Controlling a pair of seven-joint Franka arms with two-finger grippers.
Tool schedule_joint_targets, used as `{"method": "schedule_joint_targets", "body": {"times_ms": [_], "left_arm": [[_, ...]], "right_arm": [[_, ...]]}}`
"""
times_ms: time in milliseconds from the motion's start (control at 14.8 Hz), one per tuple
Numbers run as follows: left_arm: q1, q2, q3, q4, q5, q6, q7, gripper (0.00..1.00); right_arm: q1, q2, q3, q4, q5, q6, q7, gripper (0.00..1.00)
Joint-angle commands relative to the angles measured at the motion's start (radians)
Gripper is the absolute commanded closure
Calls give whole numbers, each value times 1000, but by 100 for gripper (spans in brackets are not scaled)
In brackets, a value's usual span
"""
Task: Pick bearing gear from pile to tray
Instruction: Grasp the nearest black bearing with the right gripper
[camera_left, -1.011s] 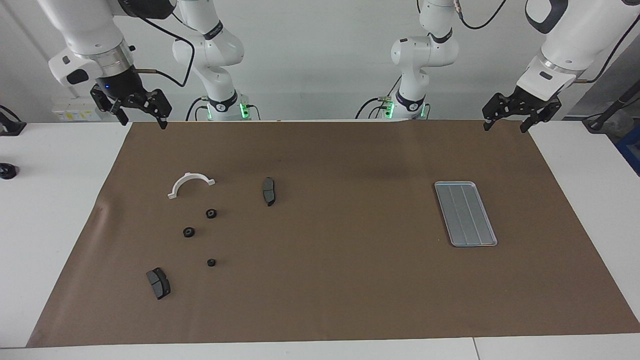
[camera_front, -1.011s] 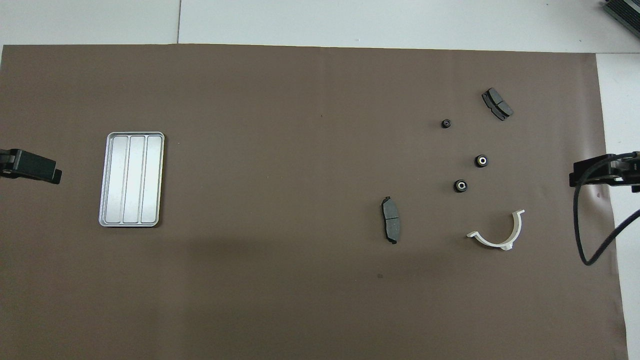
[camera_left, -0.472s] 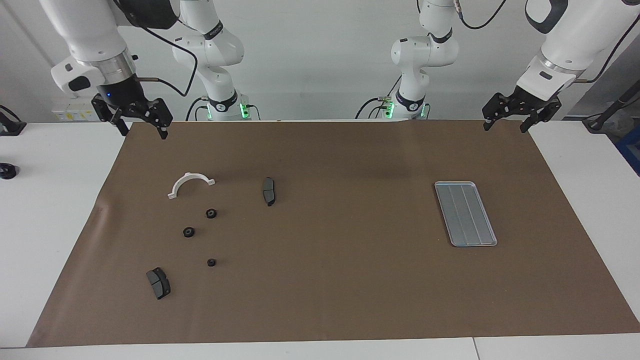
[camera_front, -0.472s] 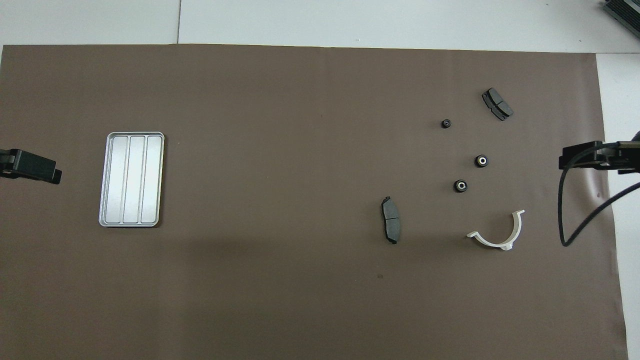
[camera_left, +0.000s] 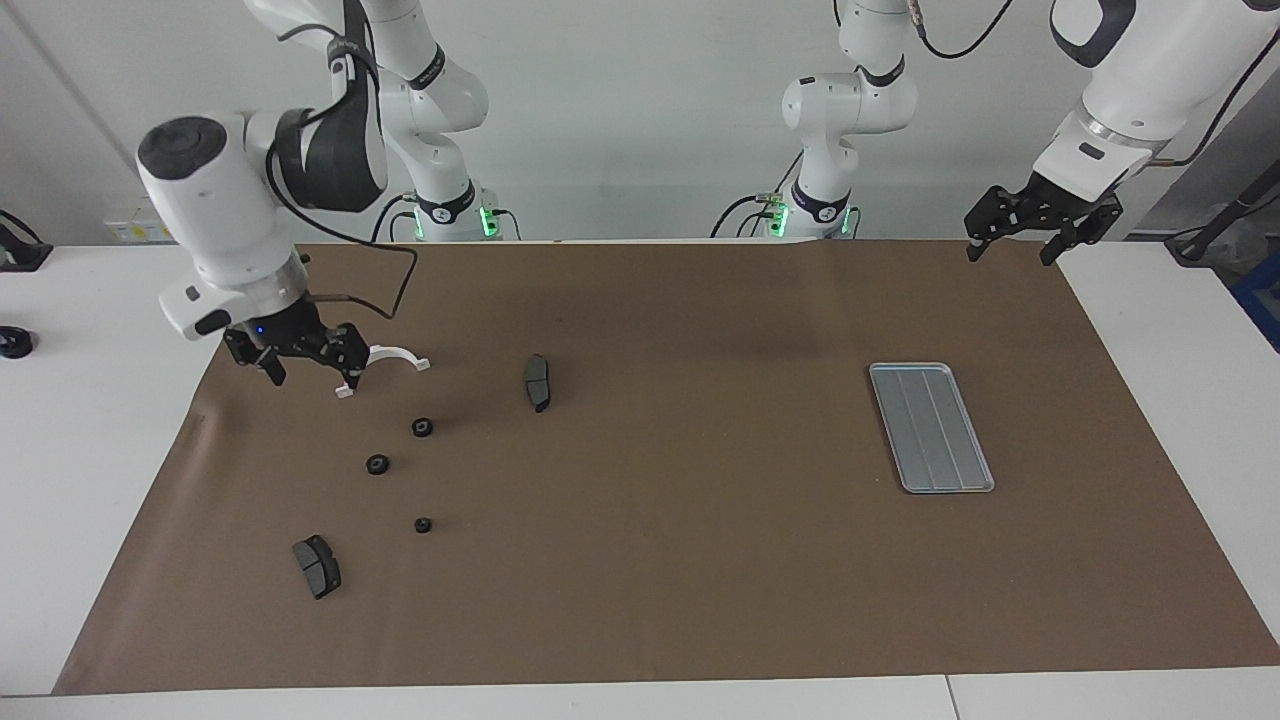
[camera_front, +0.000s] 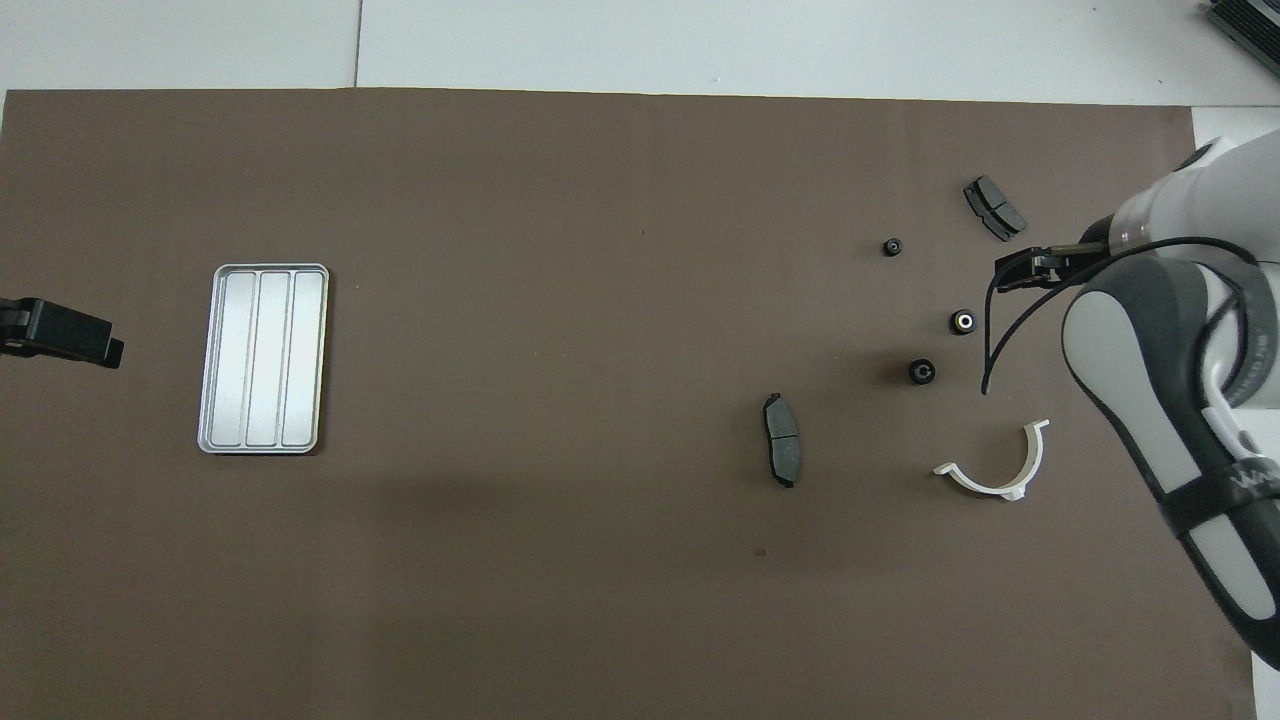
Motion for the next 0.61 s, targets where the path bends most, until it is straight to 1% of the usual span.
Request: {"method": "schedule_joint_targets", "body": {"times_ms": [0, 67, 135, 202, 270, 404, 539], "left_arm": [[-2, -12, 3, -13, 4, -1, -1, 0], [-2, -12, 3, -13, 4, -1, -1, 0], [-2, -12, 3, -13, 4, -1, -1, 0], [-2, -12, 3, -13, 4, -1, -1, 0], [-2, -12, 3, -13, 4, -1, -1, 0], [-2, -12, 3, -13, 4, -1, -1, 0], [-2, -12, 3, -13, 4, -1, -1, 0]], "right_arm": [[-17, 44, 5, -80, 35, 163, -92, 0], [-12, 70, 5, -97, 35, 222, -94, 0], [-2, 79, 5, -116, 36, 260, -94, 0], [0, 85, 5, -123, 35, 267, -94, 0], [2, 108, 5, -133, 36, 274, -94, 0], [-8, 153, 5, -154, 35, 326, -94, 0], [-6, 148, 5, -171, 35, 320, -97, 0]]}}
